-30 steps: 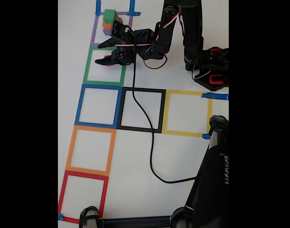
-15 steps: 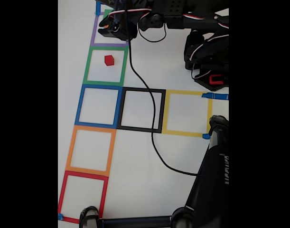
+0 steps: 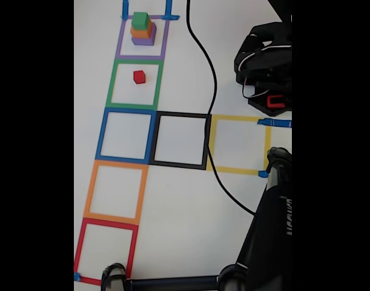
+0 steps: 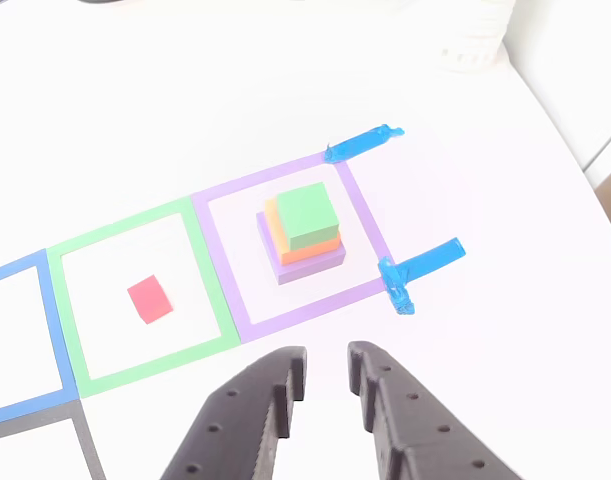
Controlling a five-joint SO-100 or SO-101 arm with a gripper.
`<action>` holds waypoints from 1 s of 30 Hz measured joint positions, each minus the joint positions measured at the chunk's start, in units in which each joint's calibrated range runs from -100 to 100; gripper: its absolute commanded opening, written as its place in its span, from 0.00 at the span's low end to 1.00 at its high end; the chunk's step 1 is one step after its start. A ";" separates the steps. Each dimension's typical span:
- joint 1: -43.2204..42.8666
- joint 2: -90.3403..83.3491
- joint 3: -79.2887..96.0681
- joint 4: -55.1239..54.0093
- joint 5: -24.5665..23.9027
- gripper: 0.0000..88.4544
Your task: Tower of hanoi
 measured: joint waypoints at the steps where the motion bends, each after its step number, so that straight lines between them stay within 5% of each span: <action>1: 0.94 0.08 -0.09 0.32 0.36 0.07; 15: 7.14 -4.90 27.53 -18.54 0.36 0.37; 23: 6.09 -3.88 39.13 -33.70 0.36 0.39; 30: 5.85 0.17 55.78 -59.41 0.36 0.39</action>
